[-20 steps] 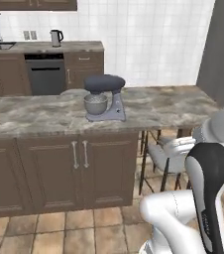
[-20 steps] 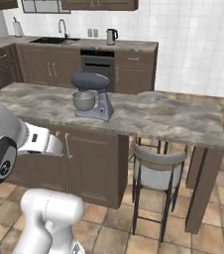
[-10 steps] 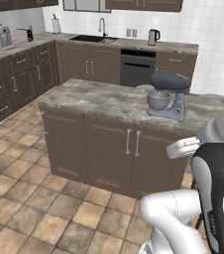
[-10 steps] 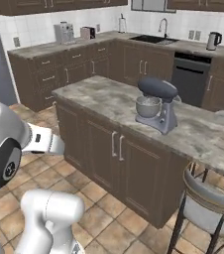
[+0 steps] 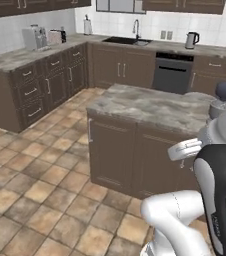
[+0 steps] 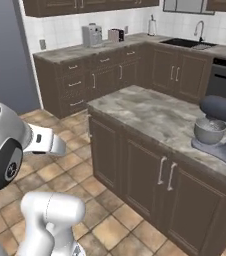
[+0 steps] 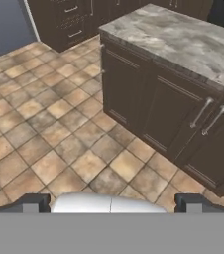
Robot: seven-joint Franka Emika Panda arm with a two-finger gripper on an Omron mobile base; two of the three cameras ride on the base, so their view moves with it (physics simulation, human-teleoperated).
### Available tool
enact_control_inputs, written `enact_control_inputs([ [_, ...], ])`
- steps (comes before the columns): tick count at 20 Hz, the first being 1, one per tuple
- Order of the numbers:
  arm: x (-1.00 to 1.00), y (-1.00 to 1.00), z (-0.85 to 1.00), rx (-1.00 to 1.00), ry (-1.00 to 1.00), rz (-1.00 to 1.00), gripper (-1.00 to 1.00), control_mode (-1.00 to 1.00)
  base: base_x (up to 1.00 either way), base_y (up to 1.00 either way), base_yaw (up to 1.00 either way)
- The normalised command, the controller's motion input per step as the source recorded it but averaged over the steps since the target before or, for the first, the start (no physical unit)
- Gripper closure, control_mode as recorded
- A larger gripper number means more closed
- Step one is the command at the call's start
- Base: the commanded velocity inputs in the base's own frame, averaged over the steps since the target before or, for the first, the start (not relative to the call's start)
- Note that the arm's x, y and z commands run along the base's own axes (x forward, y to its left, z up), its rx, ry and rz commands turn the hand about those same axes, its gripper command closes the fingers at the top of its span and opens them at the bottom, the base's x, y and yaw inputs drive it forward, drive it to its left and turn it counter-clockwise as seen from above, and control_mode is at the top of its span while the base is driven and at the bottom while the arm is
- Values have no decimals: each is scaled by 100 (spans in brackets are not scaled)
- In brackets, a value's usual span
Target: Navigate to the dishwasher.
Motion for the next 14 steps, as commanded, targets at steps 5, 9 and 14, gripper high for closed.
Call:
enact_control_inputs([
  [5, 0, 0, 0, 0, 0, 0, -100, 100, 100, 100, 0],
  [9, 0, 0, 0, 0, 0, 0, -100, 100, 100, 89, -6],
  [14, 0, 0, 0, 0, 0, 0, -100, 100, 100, 88, -11],
])
